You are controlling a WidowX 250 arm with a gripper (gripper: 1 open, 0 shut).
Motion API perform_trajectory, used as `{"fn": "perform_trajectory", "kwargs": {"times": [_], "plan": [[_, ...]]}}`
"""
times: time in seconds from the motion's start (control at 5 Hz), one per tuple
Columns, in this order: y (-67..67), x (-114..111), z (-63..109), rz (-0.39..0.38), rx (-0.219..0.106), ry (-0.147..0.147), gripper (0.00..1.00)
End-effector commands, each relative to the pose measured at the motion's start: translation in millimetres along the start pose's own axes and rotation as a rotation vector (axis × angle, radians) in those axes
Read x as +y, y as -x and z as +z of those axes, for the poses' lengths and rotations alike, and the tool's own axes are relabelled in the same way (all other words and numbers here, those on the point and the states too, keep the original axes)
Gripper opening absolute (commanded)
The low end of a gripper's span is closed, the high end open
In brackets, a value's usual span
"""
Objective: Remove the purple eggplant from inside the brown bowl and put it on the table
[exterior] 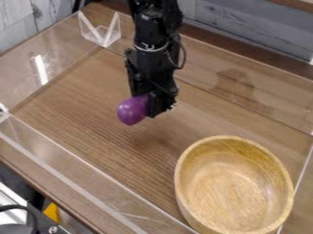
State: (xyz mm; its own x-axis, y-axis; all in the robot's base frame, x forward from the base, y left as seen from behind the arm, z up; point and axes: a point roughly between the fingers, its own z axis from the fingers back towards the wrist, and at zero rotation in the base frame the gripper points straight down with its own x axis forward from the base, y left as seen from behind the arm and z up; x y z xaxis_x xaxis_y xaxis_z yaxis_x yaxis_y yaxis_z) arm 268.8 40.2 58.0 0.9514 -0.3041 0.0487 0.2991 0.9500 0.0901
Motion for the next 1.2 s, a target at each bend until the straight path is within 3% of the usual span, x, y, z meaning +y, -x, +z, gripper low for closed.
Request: {"fn": "perform_trajectory", "kwargs": {"times": [0.0, 0.8, 1.0], "plan": [[-4.5, 0.4, 6.1, -0.011, -0.029, -0.016, 0.0], [-2.4, -5.9, 6.5, -0.034, -0.029, -0.018, 0.0], [-1.9, -9.8, 5.3, -0.011, -0.03, -0.005, 1.0]]}}
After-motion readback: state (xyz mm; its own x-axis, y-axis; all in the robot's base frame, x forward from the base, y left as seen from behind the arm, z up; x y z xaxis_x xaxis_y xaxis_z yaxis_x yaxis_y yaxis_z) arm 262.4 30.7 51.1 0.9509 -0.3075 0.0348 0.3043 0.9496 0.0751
